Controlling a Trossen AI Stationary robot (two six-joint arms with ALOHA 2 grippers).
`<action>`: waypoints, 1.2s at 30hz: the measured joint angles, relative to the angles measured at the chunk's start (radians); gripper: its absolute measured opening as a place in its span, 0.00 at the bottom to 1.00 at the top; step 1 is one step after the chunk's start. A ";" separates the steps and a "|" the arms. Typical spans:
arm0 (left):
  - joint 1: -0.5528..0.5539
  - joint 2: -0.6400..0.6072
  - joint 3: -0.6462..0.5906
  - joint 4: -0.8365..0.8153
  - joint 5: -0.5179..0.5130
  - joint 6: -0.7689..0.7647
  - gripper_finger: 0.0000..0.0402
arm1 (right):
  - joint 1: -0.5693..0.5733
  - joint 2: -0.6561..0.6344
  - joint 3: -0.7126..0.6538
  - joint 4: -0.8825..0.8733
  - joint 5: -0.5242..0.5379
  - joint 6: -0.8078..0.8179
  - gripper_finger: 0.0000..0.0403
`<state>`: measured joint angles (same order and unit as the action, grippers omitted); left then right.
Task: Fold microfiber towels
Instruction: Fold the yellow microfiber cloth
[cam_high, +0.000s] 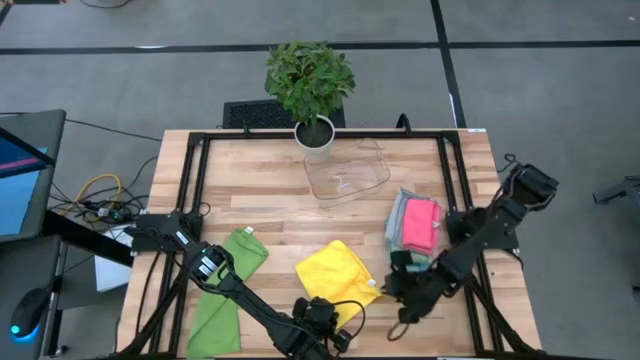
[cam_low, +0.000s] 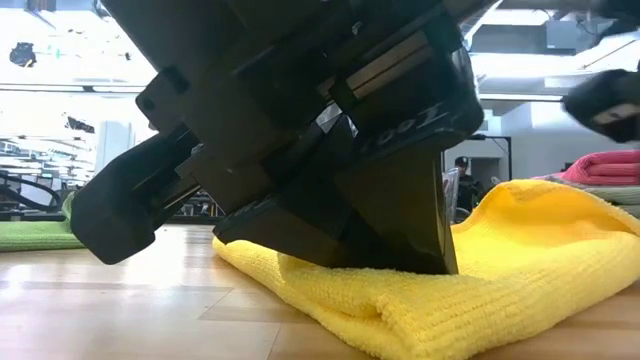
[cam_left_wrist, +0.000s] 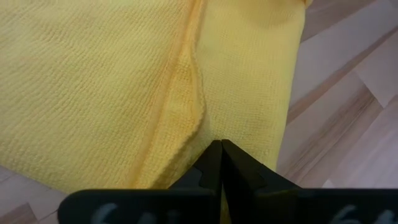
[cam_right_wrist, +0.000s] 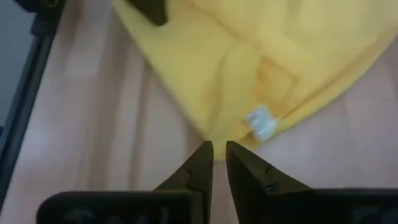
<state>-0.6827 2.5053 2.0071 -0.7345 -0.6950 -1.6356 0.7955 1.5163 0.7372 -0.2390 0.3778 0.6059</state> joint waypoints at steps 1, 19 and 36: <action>0.000 0.000 0.000 0.000 -0.001 0.000 0.00 | 0.021 0.006 0.000 0.001 0.012 0.027 0.18; 0.000 -0.001 0.000 0.001 0.015 0.020 0.00 | 0.013 0.186 0.000 0.089 0.044 0.146 0.39; 0.000 -0.001 0.000 0.001 0.012 0.043 0.00 | -0.034 0.123 0.000 -0.036 0.053 0.163 0.20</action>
<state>-0.6827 2.5046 2.0075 -0.7334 -0.6826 -1.5929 0.7614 1.6396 0.7372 -0.2749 0.4307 0.7692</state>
